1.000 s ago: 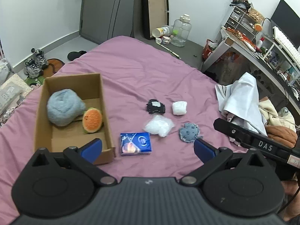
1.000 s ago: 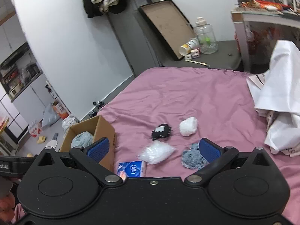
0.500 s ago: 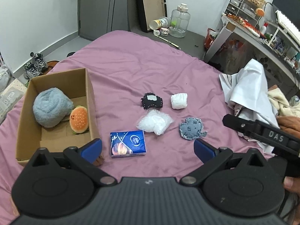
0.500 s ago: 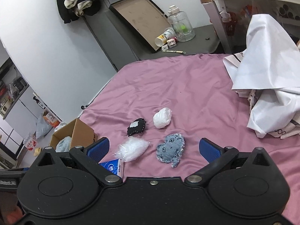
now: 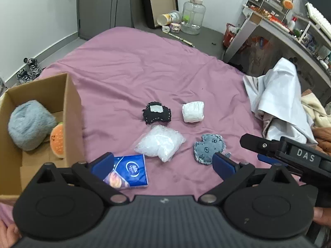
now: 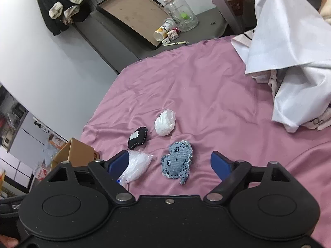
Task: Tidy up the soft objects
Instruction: 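Move the right tool to the denim octopus plush while the left tool approaches the bubble-wrap bag, then close the right tool on the denim octopus while the left tool grasps the bubble-wrap bag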
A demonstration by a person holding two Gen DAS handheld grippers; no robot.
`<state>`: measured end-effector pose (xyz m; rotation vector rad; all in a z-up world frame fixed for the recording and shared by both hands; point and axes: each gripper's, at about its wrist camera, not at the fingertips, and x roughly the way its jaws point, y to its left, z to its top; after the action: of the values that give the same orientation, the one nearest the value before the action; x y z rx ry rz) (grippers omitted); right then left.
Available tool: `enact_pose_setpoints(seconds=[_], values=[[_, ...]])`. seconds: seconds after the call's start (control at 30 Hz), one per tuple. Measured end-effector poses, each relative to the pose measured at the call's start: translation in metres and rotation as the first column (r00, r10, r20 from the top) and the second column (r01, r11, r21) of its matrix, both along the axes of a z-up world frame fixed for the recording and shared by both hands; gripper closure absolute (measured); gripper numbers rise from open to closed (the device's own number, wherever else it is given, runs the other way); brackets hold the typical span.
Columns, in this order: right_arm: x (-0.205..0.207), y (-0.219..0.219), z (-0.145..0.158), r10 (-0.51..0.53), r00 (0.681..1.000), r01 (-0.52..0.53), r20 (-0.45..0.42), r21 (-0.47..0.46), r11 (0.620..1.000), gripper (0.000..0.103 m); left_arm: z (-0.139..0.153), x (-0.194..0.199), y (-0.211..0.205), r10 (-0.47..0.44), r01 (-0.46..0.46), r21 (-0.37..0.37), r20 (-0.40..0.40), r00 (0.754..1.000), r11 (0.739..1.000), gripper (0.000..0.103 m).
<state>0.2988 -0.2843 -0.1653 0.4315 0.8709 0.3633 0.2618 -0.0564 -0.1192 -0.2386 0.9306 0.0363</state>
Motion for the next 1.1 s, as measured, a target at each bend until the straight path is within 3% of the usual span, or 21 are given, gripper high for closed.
enact_pose_setpoints(seconds=[0.27, 0.67, 0.83, 0.9, 0.97, 1.1], values=[[0.018, 0.002, -0.022, -0.016, 0.998, 0.018, -0.056, 0.04, 0.999, 0.038, -0.025, 0.032, -0.005, -0.036, 0.037, 0.027, -0.042, 0.998, 0.999, 0.003], [0.028, 0.008, -0.039, -0.022, 0.997, 0.024, -0.078, 0.031, 0.999, 0.043, -0.065, 0.072, 0.001, -0.018, 0.019, 0.005, -0.103, 0.995, 1.0, 0.013], [0.031, 0.018, -0.049, -0.016, 0.997, 0.018, -0.079, 0.022, 1.0, 0.046, -0.077, 0.08, 0.003, -0.032, 0.03, -0.016, -0.111, 0.993, 0.999, 0.027], [0.031, 0.022, -0.051, -0.009, 0.997, 0.01, -0.076, 0.017, 1.0, 0.046, -0.078, 0.081, 0.008, -0.004, 0.0, -0.038, -0.109, 0.994, 0.999, 0.045], [0.032, 0.025, -0.051, -0.006, 0.998, 0.006, -0.066, -0.002, 1.0, 0.046, -0.078, 0.082, 0.012, 0.008, -0.017, -0.081, -0.112, 0.994, 0.997, 0.052], [0.033, 0.028, -0.053, -0.002, 0.998, 0.002, -0.063, -0.005, 1.0, 0.05, -0.074, 0.079, 0.014, 0.01, -0.02, -0.091, -0.107, 0.994, 0.996, 0.056]])
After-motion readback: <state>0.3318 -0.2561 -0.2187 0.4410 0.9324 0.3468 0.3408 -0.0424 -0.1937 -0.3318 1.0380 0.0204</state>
